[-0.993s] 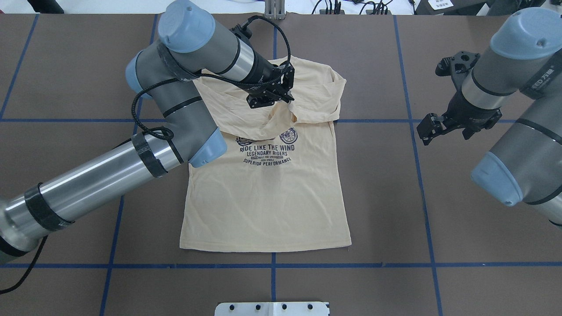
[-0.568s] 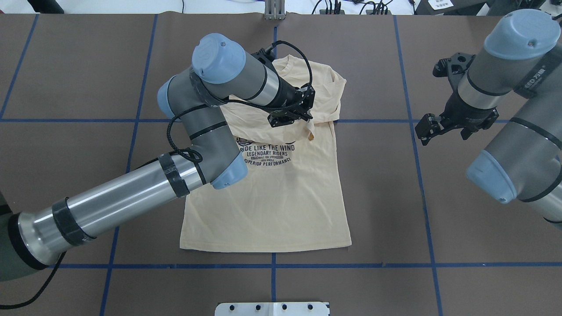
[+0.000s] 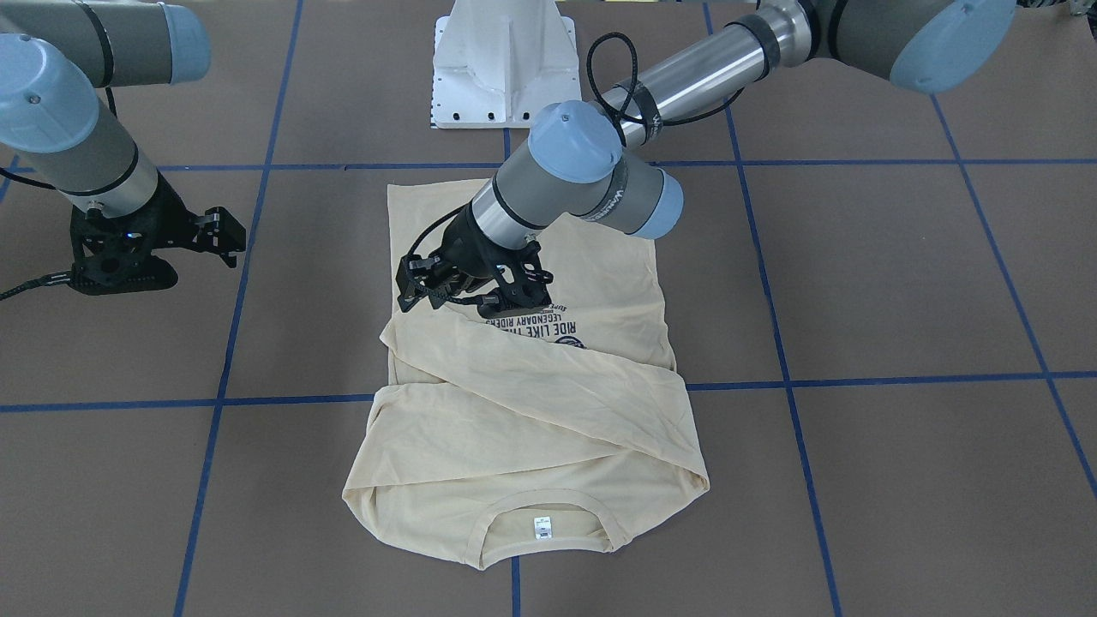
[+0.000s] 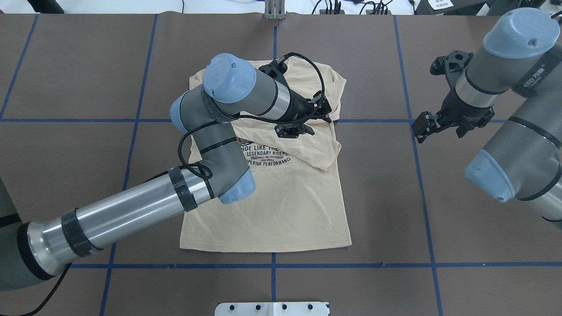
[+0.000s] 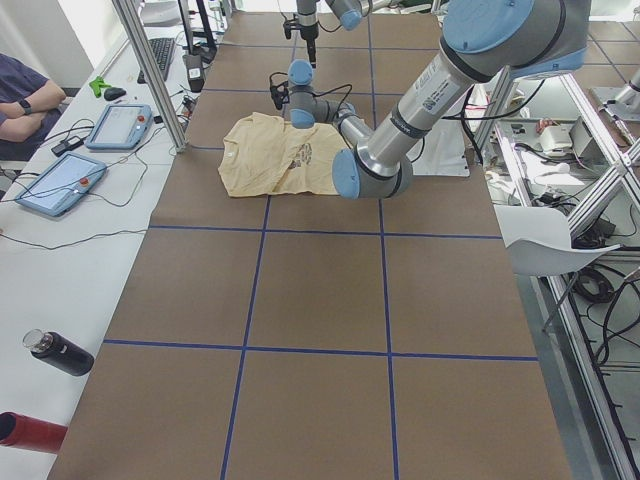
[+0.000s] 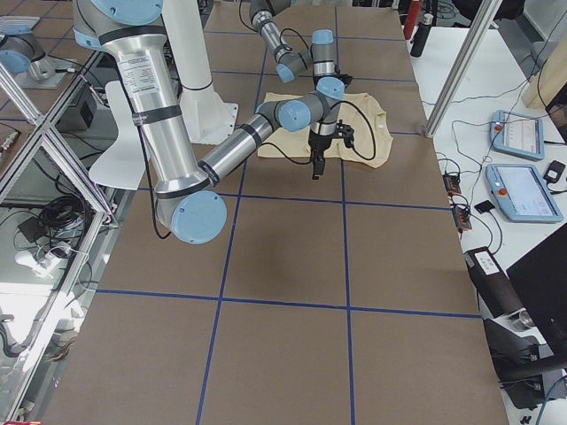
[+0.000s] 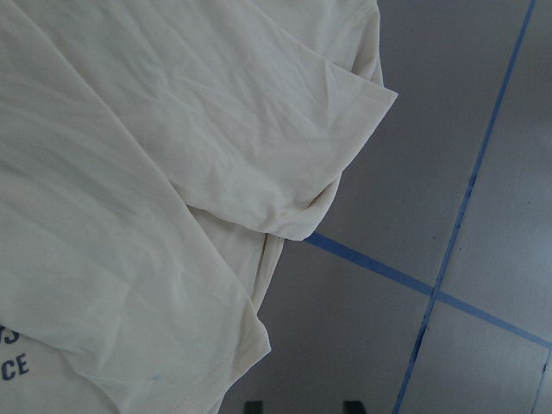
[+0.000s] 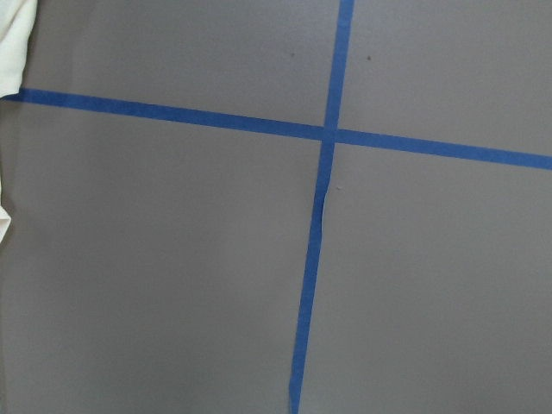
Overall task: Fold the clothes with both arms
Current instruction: 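Lay the sleeve near the collar and release with the left gripper, then move both grippers to the hem corners nearest the robot, then close both grippers on the hem corners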
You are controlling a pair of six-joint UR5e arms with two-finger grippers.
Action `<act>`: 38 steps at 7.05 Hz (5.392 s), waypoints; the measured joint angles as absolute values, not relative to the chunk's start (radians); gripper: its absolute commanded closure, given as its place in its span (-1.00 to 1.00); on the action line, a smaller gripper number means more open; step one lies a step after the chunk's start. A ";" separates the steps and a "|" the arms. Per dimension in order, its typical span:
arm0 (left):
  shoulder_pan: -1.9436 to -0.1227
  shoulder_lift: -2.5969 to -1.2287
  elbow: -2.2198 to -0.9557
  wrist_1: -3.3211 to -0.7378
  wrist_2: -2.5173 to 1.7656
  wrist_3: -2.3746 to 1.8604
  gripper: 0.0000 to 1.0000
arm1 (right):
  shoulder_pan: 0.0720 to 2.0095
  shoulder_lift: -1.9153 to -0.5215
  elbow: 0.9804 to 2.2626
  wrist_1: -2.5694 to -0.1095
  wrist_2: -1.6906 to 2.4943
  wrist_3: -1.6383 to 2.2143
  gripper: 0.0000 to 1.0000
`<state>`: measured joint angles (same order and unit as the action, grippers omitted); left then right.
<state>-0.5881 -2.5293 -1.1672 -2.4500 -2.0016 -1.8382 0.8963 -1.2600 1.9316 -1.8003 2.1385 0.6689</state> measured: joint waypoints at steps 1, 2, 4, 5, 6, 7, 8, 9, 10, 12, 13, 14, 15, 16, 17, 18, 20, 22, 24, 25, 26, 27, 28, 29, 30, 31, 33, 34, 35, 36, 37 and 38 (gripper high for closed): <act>-0.592 -2.515 -1.182 -2.444 -2.001 -1.835 -0.99 | 0.894 -1.260 1.931 -1.762 2.140 0.684 -1.00; -0.600 -2.479 -1.229 -2.413 -2.002 -1.832 -0.99 | 0.879 -1.260 1.933 -1.706 2.141 0.735 -1.00; -0.617 -2.383 -1.400 -2.241 -2.003 -1.771 -0.99 | 0.792 -1.264 1.942 -1.541 2.131 0.963 -0.99; -0.628 -2.320 -1.511 -2.131 -2.002 -1.717 -0.99 | 0.725 -1.267 1.951 -1.472 2.105 1.089 -0.99; -0.641 -2.245 -1.629 -2.038 -2.001 -1.664 -0.99 | 0.645 -1.270 1.964 -1.438 2.055 1.188 -0.99; -0.655 -2.169 -1.741 -1.962 -2.001 -1.611 -0.99 | 0.556 -1.271 1.974 -1.425 1.986 1.265 -0.99; -0.666 -2.106 -1.828 -1.910 -2.000 -1.568 -0.99 | 0.466 -1.269 1.976 -1.421 1.909 1.322 -0.97; -0.670 -2.062 -1.880 -1.883 -2.000 -1.541 -0.99 | 0.394 -1.269 1.973 -1.421 1.845 1.361 -0.97; -0.671 -2.042 -1.898 -1.873 -2.000 -1.531 -0.99 | 0.352 -1.272 1.969 -1.421 1.814 1.378 -0.96; -0.672 -2.033 -1.905 -1.868 -2.000 -1.527 -0.99 | 0.313 -1.272 1.945 -1.428 1.800 1.387 -0.93; -0.672 -2.032 -1.907 -1.868 -2.000 -1.526 -0.99 | 0.302 -1.268 1.925 -1.430 1.800 1.387 -0.81; -0.672 -2.032 -1.909 -1.867 -2.000 -1.526 -0.99 | 0.296 -1.265 1.910 -1.431 1.802 1.387 -0.46; -0.672 -2.031 -1.909 -1.867 -2.000 -1.526 -0.99 | 0.293 -1.264 1.902 -1.431 1.805 1.387 -0.11; -0.672 -2.031 -1.910 -1.867 -2.000 -1.526 -0.99 | 0.293 -1.264 1.899 -1.431 1.808 1.387 0.36; -0.672 -2.031 -1.910 -1.867 -2.000 -1.526 -0.99 | 0.294 -1.266 1.898 -1.431 1.810 1.386 0.98; -0.672 -2.031 -1.910 -1.867 -2.000 -1.526 -0.99 | 0.296 -1.267 1.899 -1.431 1.813 1.386 1.00; -0.672 -2.030 -1.910 -1.867 -2.000 -1.526 -0.96 | 0.308 -1.266 1.908 -1.431 1.837 1.386 1.00; -0.672 -2.023 -1.910 -1.867 -2.000 -1.526 -0.97 | 0.317 -1.266 1.915 -1.431 1.848 1.387 1.00; -0.659 -1.961 -1.912 -1.867 -1.993 -1.528 -0.97 | 0.325 -1.265 1.930 -1.431 1.854 1.387 1.00; -0.635 -1.921 -1.918 -1.864 -1.981 -1.532 -0.97 | 0.327 -1.265 1.944 -1.431 1.854 1.391 1.00; -0.584 -1.893 -1.922 -1.843 -1.950 -1.544 -0.97 | 0.329 -1.263 1.955 -1.430 1.854 1.398 1.00; -0.514 -1.882 -1.926 -1.802 -1.910 -1.576 -0.94 | 0.329 -1.261 1.960 -1.428 1.854 1.403 1.00; -0.453 -1.880 -1.927 -1.768 -1.883 -1.612 -0.82 | 0.330 -1.260 1.963 -1.425 1.854 1.404 1.00; -0.405 -1.881 -1.928 -1.734 -1.866 -1.638 -0.64 | 0.331 -1.260 1.966 -1.423 1.855 1.405 1.00; -0.375 -1.882 -1.931 -1.708 -1.858 -1.652 -0.52 | 0.331 -1.260 1.967 -1.421 1.855 1.405 1.00; -0.354 -1.880 -1.934 -1.695 -1.855 -1.657 -0.43 | 0.331 -1.260 1.968 -1.421 1.855 1.405 1.00; -0.323 -1.878 -1.935 -1.669 -1.853 -1.659 -0.29 | 0.332 -1.260 1.968 -1.421 1.855 1.405 1.00; -0.315 -1.880 -1.937 -1.650 -1.853 -1.659 -0.25 | 0.333 -1.259 1.968 -1.420 1.856 1.405 1.00; -0.312 -1.881 -1.939 -1.636 -1.854 -1.659 -0.21 | 0.334 -1.260 1.968 -1.420 1.856 1.405 1.00; -0.311 -1.882 -1.940 -1.623 -1.853 -1.658 -0.18 | 0.334 -1.260 1.968 -1.420 1.856 1.405 1.00; -0.311 -1.882 -1.940 -1.618 -1.853 -1.658 -0.18 | 0.334 -1.261 1.968 -1.420 1.856 1.405 1.00; -0.314 -1.882 -1.940 -1.616 -1.853 -1.658 -0.14 | 0.335 -1.261 1.968 -1.420 1.856 1.405 1.00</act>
